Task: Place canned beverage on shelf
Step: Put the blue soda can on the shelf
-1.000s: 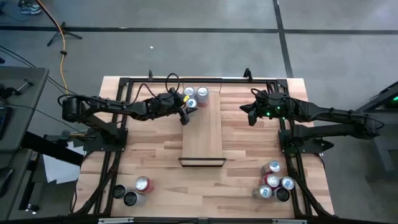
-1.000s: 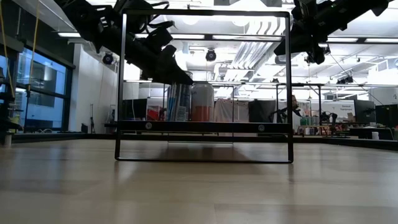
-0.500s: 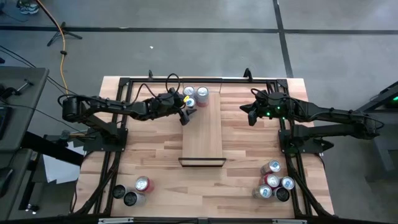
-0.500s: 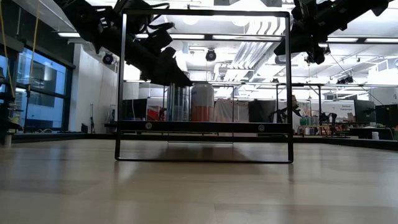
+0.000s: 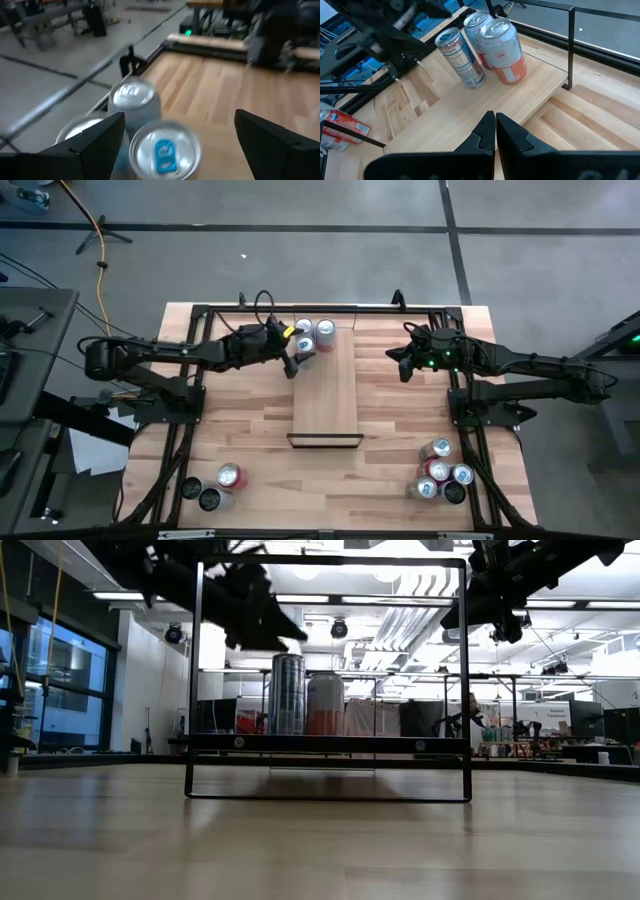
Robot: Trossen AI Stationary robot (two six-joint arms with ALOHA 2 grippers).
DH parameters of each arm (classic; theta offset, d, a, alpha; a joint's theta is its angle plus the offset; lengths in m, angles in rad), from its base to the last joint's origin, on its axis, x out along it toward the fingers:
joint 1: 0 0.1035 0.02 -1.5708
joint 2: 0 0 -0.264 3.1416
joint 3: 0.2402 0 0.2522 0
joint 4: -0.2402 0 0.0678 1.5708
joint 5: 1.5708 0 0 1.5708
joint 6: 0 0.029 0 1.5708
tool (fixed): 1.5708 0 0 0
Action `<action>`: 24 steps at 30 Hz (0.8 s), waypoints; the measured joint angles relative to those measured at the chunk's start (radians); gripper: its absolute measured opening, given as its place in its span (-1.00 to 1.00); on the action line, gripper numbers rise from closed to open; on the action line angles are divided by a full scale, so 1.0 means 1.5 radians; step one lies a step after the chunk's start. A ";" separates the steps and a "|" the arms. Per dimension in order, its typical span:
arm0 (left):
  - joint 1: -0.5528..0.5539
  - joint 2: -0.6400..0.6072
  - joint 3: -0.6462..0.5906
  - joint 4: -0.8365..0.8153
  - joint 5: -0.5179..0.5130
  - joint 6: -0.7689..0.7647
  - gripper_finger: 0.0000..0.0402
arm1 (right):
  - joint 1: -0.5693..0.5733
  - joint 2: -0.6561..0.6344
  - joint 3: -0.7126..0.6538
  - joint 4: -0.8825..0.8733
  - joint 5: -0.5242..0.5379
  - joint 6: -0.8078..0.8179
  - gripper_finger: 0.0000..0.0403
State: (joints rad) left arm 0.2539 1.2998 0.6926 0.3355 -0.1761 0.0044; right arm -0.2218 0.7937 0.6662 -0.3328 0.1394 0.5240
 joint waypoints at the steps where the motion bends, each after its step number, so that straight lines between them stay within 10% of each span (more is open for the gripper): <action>1: 0.000 -0.012 0.000 0.000 0.010 0.000 0.66 | 0.000 0.000 0.000 0.000 0.000 0.000 -1.00; 13: 0.001 -0.238 0.000 -0.134 0.059 -0.136 0.66 | 0.000 0.000 0.000 0.030 0.000 0.063 -1.00; 24: 0.001 -0.362 0.000 -0.339 0.111 -0.142 0.66 | 0.001 0.125 0.000 0.311 0.037 0.187 -1.00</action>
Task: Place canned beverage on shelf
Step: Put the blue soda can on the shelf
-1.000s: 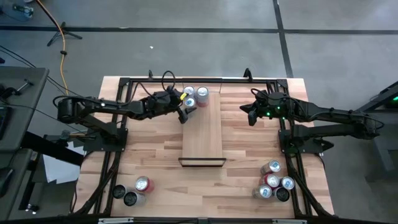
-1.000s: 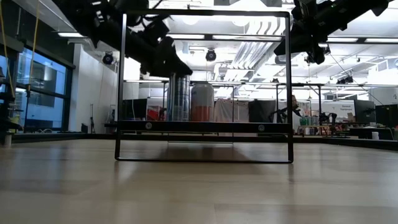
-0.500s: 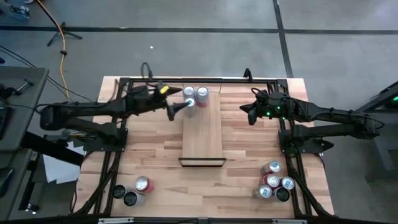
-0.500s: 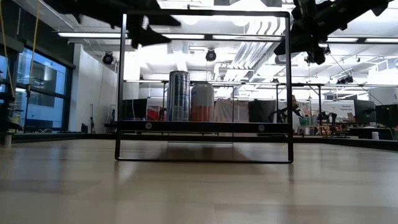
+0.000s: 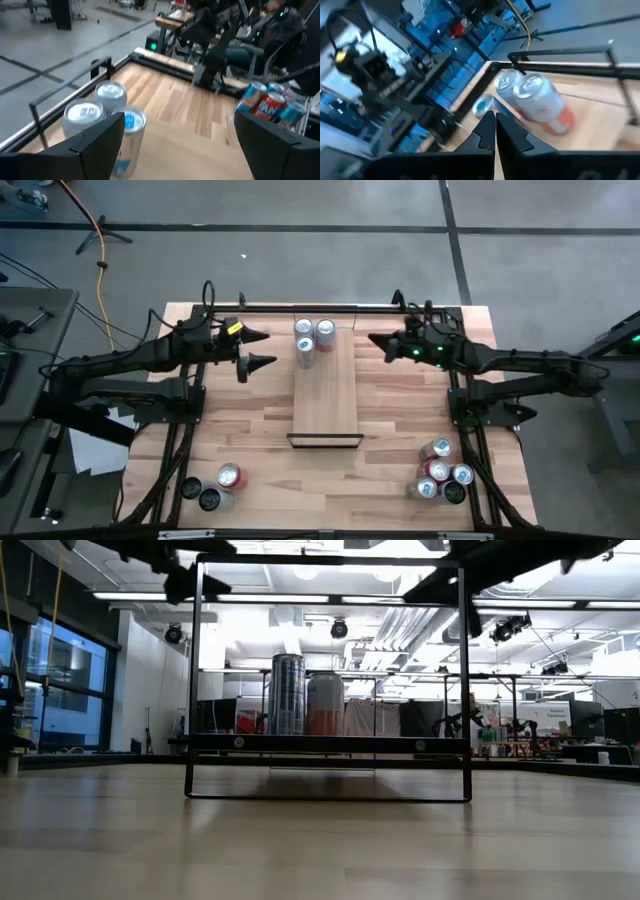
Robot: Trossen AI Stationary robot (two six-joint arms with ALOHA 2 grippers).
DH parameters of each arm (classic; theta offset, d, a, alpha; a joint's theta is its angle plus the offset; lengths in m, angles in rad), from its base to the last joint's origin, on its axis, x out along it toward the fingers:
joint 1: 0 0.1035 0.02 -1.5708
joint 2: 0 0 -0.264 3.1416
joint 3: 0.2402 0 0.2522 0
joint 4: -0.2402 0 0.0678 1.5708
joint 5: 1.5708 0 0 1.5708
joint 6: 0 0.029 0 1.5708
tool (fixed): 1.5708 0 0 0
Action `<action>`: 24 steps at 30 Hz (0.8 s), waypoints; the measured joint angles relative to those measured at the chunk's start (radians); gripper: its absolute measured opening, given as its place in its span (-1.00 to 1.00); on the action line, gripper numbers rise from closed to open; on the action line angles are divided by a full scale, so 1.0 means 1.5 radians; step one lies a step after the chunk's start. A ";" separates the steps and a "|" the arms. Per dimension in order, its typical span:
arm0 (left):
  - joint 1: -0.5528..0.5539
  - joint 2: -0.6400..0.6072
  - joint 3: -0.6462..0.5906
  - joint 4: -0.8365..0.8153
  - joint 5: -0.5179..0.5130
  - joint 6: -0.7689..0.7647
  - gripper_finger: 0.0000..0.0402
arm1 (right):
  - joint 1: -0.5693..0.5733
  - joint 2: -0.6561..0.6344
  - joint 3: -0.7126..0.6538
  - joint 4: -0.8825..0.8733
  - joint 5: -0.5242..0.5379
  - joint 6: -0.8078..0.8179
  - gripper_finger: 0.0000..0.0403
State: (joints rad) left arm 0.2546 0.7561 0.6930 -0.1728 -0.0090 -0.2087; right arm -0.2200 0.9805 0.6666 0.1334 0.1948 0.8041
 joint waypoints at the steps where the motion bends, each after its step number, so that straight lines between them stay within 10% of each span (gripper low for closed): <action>1: 0.000 -0.003 0.000 -0.011 0.000 0.000 0.66 | 0.004 0.027 0.000 0.029 0.000 0.018 -1.00; 13: 0.000 0.009 0.000 -0.039 -0.001 -0.028 0.66 | 0.118 0.351 0.001 0.366 0.080 0.240 -1.00; 24: 0.000 0.010 0.000 -0.044 -0.002 -0.067 0.66 | 0.138 0.526 0.152 0.314 0.092 0.306 -1.00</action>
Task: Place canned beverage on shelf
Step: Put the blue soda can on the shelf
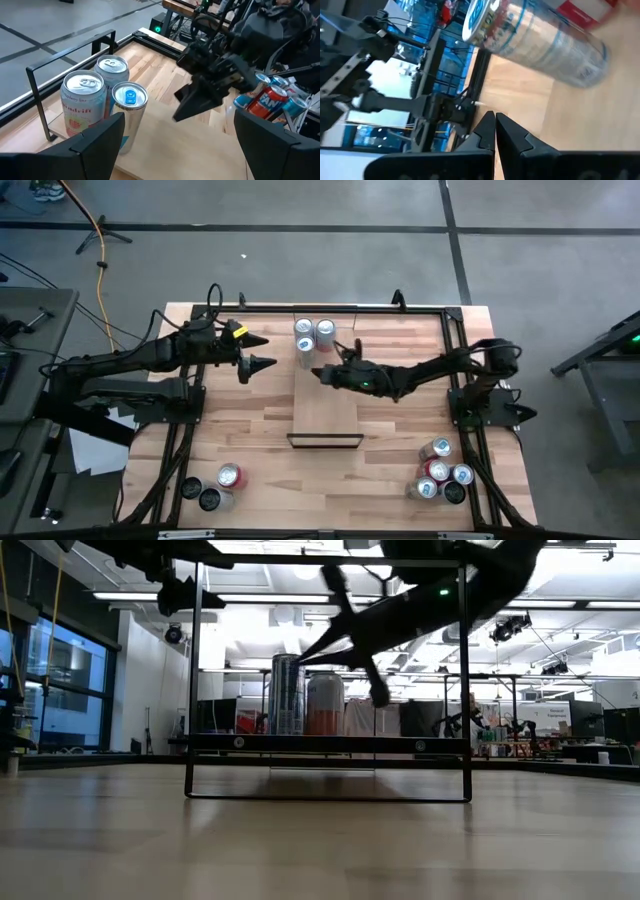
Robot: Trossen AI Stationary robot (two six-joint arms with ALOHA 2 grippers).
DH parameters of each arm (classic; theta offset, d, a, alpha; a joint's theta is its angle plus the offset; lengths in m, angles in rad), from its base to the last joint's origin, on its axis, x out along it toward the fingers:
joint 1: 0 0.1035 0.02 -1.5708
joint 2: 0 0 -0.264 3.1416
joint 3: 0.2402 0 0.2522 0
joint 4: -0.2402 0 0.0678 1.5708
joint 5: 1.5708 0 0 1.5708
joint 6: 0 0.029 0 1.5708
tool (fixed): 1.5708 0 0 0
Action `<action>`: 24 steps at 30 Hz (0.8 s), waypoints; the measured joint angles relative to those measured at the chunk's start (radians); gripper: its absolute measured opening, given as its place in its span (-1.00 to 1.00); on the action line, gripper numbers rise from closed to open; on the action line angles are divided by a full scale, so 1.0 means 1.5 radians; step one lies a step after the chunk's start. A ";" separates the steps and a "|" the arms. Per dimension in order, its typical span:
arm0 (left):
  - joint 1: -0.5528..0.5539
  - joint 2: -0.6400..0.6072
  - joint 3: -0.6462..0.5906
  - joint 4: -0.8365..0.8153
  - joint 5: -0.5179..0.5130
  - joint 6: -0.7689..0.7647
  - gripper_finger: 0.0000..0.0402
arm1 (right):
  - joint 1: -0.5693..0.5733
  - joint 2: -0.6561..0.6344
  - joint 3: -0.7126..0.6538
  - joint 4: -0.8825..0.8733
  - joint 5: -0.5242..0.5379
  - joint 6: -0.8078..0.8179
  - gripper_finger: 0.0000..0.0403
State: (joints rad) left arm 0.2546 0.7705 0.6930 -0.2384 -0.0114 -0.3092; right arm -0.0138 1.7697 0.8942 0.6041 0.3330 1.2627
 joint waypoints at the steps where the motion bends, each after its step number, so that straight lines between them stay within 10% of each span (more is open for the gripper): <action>1: 0.000 0.000 0.000 -0.001 0.000 -0.003 0.66 | -0.005 0.011 0.014 -0.007 -0.004 -0.002 -1.00; 24: 0.000 0.000 0.000 -0.002 0.000 -0.032 0.66 | -0.056 0.065 0.133 -0.184 -0.031 0.013 -1.00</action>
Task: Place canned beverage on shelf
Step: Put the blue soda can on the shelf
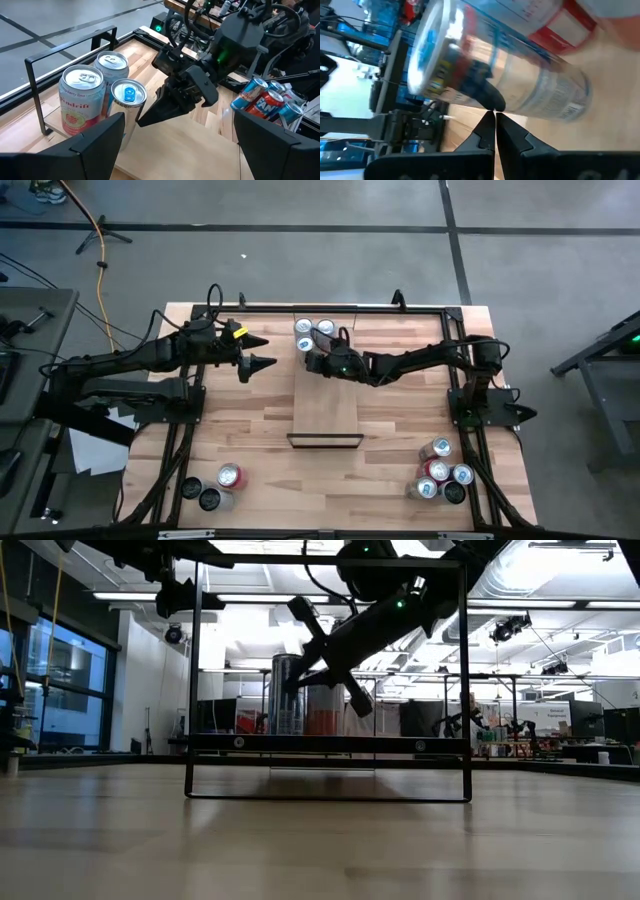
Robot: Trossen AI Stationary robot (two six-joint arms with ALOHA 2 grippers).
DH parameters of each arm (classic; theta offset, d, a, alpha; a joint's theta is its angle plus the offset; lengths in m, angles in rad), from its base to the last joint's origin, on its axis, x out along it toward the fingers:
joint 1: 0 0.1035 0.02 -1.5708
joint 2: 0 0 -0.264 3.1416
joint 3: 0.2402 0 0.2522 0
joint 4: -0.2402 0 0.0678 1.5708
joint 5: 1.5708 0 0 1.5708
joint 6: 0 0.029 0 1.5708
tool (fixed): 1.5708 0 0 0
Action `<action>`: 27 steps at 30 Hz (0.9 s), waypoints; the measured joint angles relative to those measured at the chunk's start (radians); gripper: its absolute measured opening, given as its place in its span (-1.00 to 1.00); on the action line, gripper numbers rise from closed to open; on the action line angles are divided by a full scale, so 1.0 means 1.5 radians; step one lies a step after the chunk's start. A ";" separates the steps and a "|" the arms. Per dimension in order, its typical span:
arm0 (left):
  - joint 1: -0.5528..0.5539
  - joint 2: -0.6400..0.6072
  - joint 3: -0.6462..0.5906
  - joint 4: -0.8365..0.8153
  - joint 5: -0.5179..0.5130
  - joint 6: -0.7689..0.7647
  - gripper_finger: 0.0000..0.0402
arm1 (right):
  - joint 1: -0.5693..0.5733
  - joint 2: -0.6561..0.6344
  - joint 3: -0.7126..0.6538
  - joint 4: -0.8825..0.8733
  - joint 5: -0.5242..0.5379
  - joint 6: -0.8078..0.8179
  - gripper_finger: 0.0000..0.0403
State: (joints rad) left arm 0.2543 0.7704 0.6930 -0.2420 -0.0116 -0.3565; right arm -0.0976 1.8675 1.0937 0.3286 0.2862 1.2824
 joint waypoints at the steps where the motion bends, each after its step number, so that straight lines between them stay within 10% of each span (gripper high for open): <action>1: 0.000 0.000 0.000 0.000 0.000 0.000 0.66 | -0.002 0.000 0.000 -0.001 0.000 0.000 -1.00; 27: 0.000 0.000 0.000 -0.040 0.000 -0.005 0.66 | -0.023 0.000 -0.001 -0.039 0.000 0.001 -1.00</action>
State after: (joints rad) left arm 0.2546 0.7704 0.6930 -0.3027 -0.0116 -0.3645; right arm -0.1316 1.8675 1.0927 0.2695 0.2861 1.2835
